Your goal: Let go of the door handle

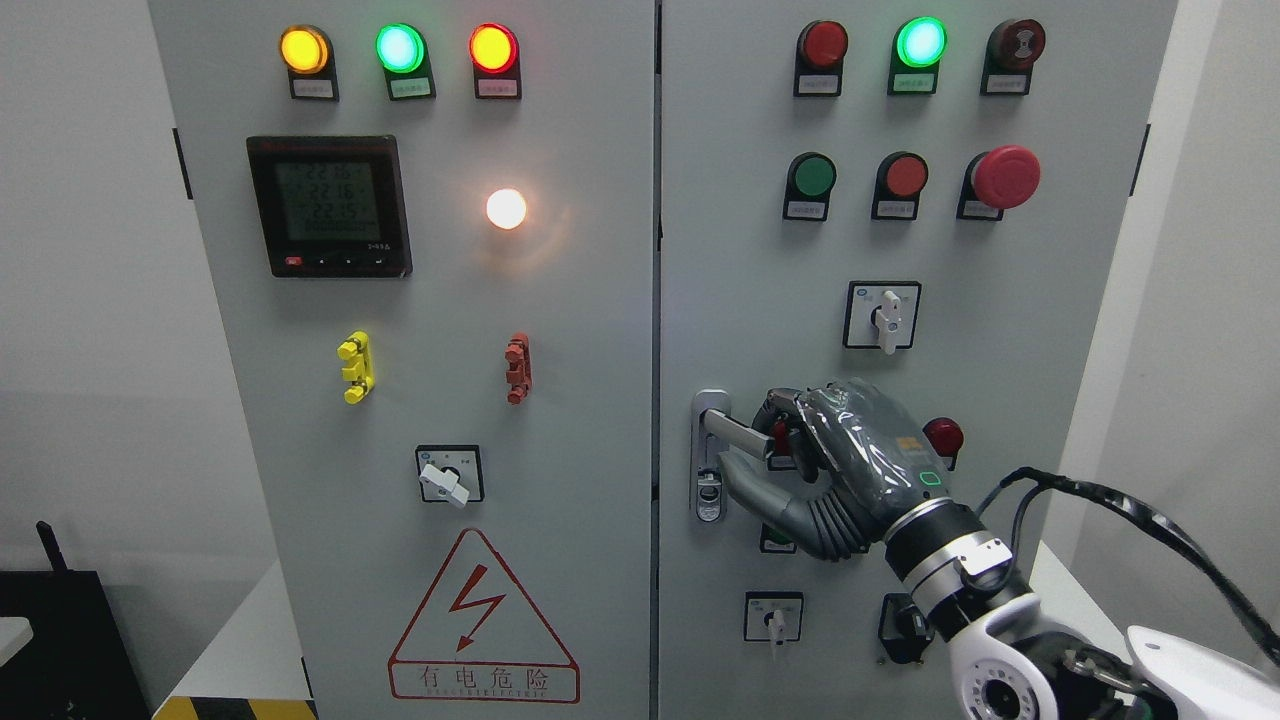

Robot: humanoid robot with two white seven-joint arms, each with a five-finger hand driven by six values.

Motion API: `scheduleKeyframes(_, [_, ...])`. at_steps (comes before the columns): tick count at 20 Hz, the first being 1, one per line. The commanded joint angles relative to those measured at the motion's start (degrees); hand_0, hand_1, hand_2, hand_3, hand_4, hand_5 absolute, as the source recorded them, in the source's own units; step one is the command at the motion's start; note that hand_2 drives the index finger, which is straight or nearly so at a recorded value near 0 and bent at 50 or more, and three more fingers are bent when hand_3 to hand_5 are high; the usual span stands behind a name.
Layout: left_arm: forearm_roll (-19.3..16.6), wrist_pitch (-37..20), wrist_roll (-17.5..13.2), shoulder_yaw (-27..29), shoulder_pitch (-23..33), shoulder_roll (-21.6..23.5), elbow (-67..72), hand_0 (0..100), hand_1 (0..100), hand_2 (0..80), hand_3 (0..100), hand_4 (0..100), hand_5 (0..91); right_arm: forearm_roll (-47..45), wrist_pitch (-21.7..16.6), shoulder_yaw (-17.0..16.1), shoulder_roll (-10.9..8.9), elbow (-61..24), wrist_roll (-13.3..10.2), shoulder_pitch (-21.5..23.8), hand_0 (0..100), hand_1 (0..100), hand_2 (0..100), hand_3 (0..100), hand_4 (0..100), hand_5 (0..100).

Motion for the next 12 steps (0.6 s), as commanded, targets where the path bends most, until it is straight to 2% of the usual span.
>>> scheduleKeyframes(1, [0.0, 0.0, 0.0, 0.1, -0.2, 0.0, 0.5, 12, 39, 0.0, 0, 0, 0.0, 0.0, -0.1, 0.0, 0.11, 0.0, 0.0, 0.0, 40, 30, 57, 100, 100, 100])
scheduleKeyframes(12, [0.0, 0.0, 0.0, 0.1, -0.2, 0.0, 0.5, 12, 39, 0.0, 0, 0, 0.0, 0.0, -0.1, 0.0, 0.11, 0.0, -0.1, 0.3, 40, 30, 59, 100, 100, 100])
